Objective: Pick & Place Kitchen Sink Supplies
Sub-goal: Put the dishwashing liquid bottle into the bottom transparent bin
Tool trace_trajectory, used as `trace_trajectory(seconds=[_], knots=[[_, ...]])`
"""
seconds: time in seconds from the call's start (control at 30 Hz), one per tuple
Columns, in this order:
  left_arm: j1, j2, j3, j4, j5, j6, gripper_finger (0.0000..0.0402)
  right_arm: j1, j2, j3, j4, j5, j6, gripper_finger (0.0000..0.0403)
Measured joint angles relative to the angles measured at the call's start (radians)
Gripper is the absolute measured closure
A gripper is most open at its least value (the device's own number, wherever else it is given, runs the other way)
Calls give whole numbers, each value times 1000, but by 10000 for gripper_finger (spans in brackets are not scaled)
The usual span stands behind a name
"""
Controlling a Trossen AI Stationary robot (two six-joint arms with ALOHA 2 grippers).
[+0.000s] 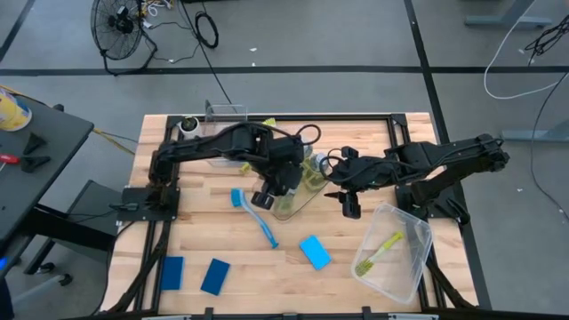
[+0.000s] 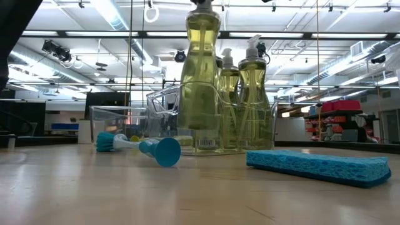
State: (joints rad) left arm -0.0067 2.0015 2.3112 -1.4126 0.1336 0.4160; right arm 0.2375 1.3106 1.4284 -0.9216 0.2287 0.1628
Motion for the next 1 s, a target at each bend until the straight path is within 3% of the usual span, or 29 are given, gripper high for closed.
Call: trace_trajectory(seconds=[0.47,0.7,1.0], knots=[[4,83,1,-10,24,26,284,0,0,0,15,0,-48,188],[4,88,2,5,26,18,252,0,0,0,24,-1,-52,188],[-8,84,2,-16,21,-9,251,0,0,0,24,-12,-55,188]])
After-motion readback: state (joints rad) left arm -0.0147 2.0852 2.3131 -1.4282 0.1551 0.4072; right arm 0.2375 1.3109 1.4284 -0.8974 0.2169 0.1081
